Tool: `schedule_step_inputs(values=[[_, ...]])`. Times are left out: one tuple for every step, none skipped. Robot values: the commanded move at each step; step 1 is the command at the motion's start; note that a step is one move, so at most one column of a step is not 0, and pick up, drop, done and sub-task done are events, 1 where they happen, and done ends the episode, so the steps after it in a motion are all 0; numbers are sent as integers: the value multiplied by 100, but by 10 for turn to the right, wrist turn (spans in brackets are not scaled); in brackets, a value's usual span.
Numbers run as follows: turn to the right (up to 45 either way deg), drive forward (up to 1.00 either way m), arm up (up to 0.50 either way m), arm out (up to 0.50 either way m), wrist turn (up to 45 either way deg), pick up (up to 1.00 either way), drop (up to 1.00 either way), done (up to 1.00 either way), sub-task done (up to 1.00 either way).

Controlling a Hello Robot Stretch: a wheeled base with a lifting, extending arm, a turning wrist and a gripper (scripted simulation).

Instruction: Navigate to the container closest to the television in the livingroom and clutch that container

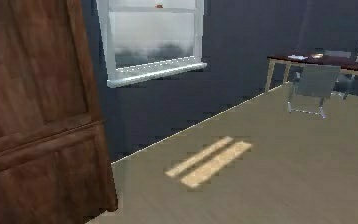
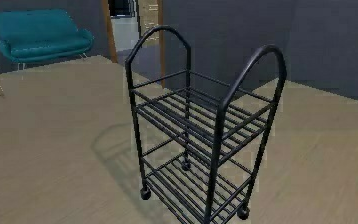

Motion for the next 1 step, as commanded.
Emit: schedule_step_inputs(values=[[240,0,0,0,0,0,0,0,0]])
